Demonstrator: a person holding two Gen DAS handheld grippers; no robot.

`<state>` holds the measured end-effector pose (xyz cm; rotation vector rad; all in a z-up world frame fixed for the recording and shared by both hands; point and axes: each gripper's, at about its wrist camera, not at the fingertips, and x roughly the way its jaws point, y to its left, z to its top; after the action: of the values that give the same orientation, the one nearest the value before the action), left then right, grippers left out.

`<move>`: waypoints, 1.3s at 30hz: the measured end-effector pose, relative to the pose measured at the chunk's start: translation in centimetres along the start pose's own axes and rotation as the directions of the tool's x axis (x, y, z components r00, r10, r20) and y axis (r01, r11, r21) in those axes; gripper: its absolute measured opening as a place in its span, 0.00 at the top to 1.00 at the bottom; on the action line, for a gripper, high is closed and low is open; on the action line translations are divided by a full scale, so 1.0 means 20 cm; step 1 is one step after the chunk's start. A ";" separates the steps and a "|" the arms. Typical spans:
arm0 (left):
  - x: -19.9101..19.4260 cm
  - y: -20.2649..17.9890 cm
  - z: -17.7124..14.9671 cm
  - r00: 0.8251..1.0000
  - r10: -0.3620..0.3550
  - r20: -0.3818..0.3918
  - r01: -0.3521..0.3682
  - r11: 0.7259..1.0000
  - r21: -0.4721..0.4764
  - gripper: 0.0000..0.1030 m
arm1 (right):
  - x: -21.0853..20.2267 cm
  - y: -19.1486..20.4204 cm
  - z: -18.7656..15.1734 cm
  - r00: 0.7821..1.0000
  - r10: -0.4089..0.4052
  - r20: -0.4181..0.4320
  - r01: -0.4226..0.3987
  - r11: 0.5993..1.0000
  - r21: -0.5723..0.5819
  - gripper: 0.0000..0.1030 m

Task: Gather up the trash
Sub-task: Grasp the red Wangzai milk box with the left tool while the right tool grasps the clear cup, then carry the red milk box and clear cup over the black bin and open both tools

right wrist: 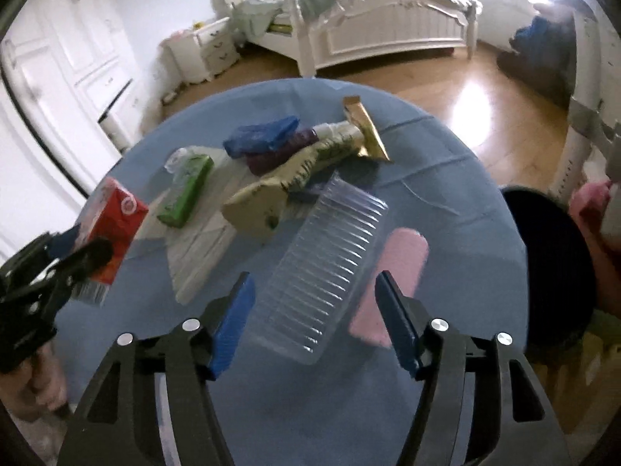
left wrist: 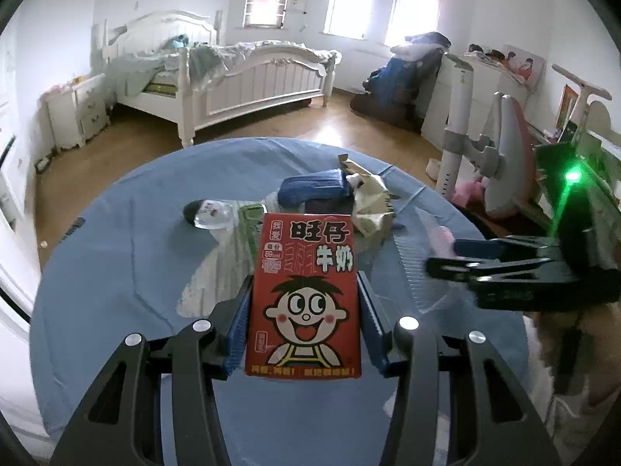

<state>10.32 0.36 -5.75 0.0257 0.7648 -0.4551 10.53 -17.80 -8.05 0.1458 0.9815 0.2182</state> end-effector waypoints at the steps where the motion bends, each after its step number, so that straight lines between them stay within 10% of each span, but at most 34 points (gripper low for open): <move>1: 0.01 -0.01 0.00 1.000 0.001 -0.004 -0.001 1.000 -0.005 0.52 | 0.03 0.00 0.01 1.000 0.016 0.000 -0.016 1.000 -0.002 0.48; 14: -0.12 -0.11 0.10 0.997 -0.039 0.061 0.042 0.998 -0.047 0.52 | -0.36 -0.12 -0.09 0.921 0.306 0.241 -0.316 0.949 0.004 0.61; 20: -0.09 -0.34 0.31 0.983 -0.154 0.099 0.154 0.988 -0.001 0.52 | -0.76 -0.29 -0.03 0.842 0.074 0.534 -0.092 0.996 0.008 0.61; 28: 0.20 -0.84 0.57 0.929 -0.364 0.069 0.358 0.930 0.081 0.52 | -0.86 -0.64 0.00 0.770 -0.235 0.594 0.175 0.972 0.158 0.61; 39: 0.79 -1.22 0.66 0.876 -0.470 -0.111 0.473 0.881 -0.001 0.52 | -0.60 -1.05 -0.15 0.782 -0.416 0.464 0.347 0.909 0.230 0.61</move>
<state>19.18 -30.23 -3.44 -0.1160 0.8730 -0.9371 4.09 -41.11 -4.68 0.1130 0.4782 -0.2590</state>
